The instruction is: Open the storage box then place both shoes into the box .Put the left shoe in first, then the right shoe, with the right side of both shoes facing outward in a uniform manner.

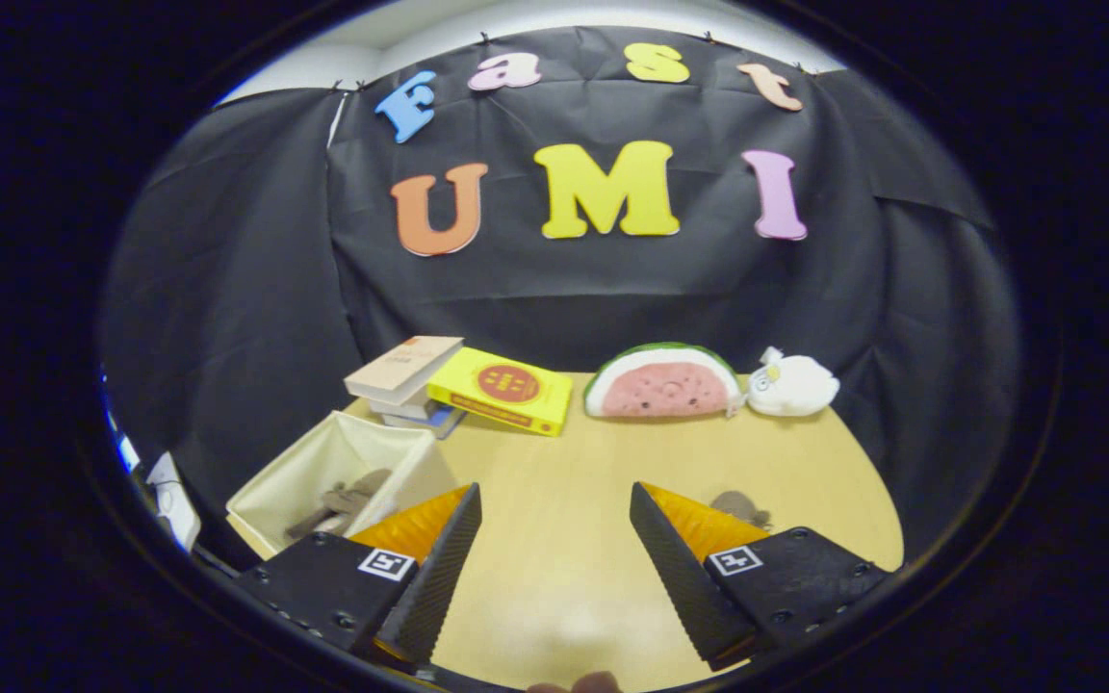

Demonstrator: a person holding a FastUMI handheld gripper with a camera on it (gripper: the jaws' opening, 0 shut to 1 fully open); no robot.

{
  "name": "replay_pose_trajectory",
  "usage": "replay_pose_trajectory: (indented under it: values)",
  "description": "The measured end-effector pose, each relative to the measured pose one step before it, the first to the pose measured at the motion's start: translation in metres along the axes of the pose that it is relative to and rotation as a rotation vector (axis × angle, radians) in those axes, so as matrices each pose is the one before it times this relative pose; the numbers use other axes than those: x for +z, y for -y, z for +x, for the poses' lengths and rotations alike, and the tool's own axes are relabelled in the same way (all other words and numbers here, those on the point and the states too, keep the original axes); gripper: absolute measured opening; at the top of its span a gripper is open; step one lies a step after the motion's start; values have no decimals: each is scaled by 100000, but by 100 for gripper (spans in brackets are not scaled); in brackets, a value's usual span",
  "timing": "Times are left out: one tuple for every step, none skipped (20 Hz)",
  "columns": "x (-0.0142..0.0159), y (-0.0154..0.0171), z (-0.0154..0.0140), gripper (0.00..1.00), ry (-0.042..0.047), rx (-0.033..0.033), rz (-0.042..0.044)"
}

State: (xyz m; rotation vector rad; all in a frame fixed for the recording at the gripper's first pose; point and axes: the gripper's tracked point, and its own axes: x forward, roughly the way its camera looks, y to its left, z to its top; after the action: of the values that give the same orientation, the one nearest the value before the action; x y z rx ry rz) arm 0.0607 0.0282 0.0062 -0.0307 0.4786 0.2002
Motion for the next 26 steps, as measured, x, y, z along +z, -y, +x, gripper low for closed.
replay_pose_trajectory:
  values:
    - [-786, 2719, -134, 95, -1138, -3146, -1377]
    - [-1185, 2404, 203, 95, -1957, -3296, -1764]
    - [-1364, 2526, 235, 95, -2080, -3985, -2390]
    - [-1016, 2094, 506, 95, -1444, -3130, -1072]
    - [-1281, 1437, 569, 95, -2212, -1746, 123]
    - [-1316, 854, 737, 95, -2697, -196, 1075]
    - [-1115, 761, 763, 95, -2757, -366, 1197]
    - [-954, 793, 859, 95, -2739, -219, 1240]
    - [-796, 564, 819, 96, -2338, -84, 909]
    - [-626, 351, 844, 96, -2343, 338, 1459]
    - [-686, 210, 877, 96, -3366, 1156, 2101]
    - [-733, 280, 891, 96, -3190, 568, 1874]
    - [-433, 473, 832, 96, -2516, -526, 527]
    - [-279, 800, 993, 96, -1579, -1518, -277]
    - [-307, 297, 781, 96, -1847, -259, 555]
    - [-489, 54, 677, 95, -2146, 419, 1112]
    - [-314, -18, 548, 95, -1460, 630, 1446]
    - [-193, 55, 599, 95, -1116, 289, 1251]
    - [167, -41, 615, 95, 346, 743, 1714]
    - [128, -264, 288, 88, -8, 375, 1411]
    - [47, -59, 471, 80, -116, 132, 1075]
    - [-146, -98, 569, 69, -421, -243, 715]
    - [-131, -326, 543, 65, -782, 623, 1022]
    - [13, -50, 240, 58, -897, -428, -51]
    - [103, 1165, 689, 58, 2342, -5854, -1275]
    - [466, 520, 94, 40, 1618, -1883, 678]
